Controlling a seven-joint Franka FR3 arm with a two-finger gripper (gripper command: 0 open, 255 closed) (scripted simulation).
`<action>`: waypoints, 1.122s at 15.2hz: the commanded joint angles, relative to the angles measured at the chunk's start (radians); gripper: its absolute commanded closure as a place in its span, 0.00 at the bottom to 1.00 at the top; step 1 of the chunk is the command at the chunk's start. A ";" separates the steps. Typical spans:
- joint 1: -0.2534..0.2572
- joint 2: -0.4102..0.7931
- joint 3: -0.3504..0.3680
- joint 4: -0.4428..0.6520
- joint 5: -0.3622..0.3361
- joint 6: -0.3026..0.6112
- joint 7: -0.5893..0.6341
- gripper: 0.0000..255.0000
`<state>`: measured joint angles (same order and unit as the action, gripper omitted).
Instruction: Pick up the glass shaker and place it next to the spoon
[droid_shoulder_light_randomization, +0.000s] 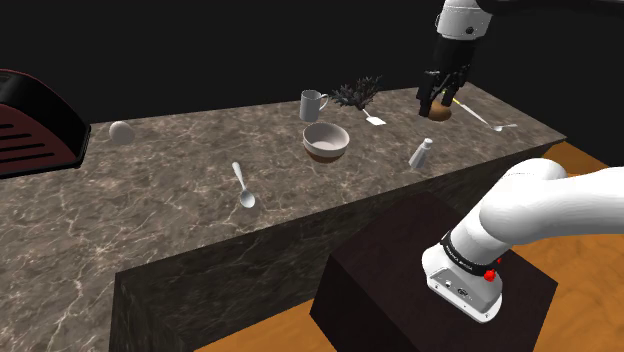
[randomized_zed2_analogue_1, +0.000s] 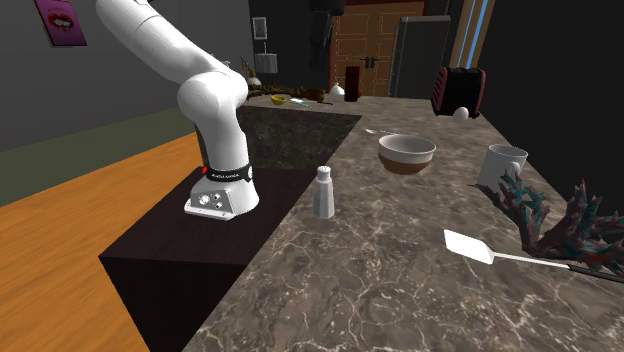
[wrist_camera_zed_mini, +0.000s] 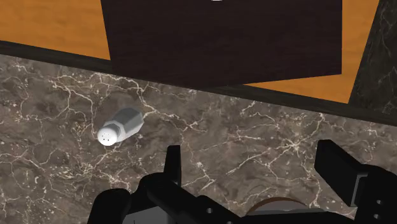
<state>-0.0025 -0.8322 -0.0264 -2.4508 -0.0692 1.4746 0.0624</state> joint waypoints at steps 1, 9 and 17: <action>0.000 0.000 0.000 0.000 0.000 0.000 0.000 0.00; -0.087 -0.022 -0.113 -0.216 -0.130 0.285 -0.046 0.00; -0.195 0.090 -0.256 -0.346 -0.274 0.628 -0.083 0.00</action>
<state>-0.1836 -0.7589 -0.2636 -2.7826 -0.3241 2.0545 -0.0167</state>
